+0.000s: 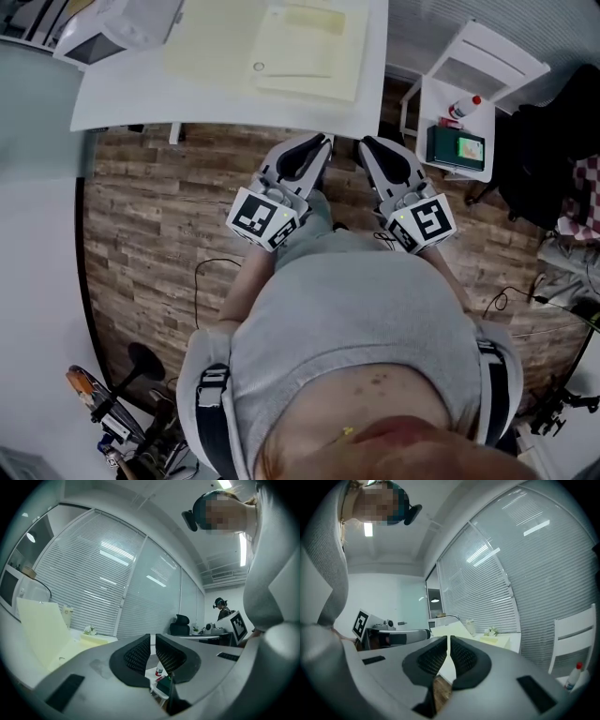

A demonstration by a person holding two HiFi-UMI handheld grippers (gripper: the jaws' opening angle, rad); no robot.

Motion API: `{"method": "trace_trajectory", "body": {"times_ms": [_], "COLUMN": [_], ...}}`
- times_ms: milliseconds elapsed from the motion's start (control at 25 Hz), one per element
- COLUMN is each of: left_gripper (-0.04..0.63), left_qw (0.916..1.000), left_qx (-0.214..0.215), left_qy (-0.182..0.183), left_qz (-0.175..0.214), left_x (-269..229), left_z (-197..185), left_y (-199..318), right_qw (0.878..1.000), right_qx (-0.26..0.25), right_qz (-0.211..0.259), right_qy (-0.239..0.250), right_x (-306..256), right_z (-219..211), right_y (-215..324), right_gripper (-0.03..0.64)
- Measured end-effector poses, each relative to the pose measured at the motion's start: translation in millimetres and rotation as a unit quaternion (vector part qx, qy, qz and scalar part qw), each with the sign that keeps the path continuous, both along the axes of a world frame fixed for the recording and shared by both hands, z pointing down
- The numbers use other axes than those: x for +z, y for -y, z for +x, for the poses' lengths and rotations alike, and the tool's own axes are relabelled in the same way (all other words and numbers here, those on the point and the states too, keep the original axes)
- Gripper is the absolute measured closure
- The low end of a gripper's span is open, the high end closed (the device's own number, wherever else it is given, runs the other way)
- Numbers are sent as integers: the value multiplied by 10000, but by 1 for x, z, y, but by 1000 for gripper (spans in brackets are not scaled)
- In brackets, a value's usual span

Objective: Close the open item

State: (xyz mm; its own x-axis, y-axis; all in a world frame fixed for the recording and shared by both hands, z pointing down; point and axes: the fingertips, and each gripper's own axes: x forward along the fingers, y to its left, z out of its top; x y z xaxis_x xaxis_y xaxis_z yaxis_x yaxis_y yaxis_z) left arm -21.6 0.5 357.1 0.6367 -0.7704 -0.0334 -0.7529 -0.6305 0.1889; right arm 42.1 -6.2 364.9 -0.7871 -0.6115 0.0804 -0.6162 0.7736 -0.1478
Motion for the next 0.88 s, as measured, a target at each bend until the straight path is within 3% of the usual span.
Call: {"method": "trace_trajectory", "body": {"times_ms": [200, 880], "left_gripper": [555, 555], "left_qw": [9998, 9978], "left_qx": [134, 624], "left_qy": [-147, -3], "left_qz": [44, 203], "left_x": [-8, -26], "left_z": [-12, -57], "left_y": [40, 134], "right_qw": [9996, 9975], "right_qx": [231, 630], "right_qz": [150, 276], "right_qy": [97, 186], "right_x": [-9, -25], "right_z": [-8, -56], "right_y": [38, 135], "right_gripper": [540, 540]}}
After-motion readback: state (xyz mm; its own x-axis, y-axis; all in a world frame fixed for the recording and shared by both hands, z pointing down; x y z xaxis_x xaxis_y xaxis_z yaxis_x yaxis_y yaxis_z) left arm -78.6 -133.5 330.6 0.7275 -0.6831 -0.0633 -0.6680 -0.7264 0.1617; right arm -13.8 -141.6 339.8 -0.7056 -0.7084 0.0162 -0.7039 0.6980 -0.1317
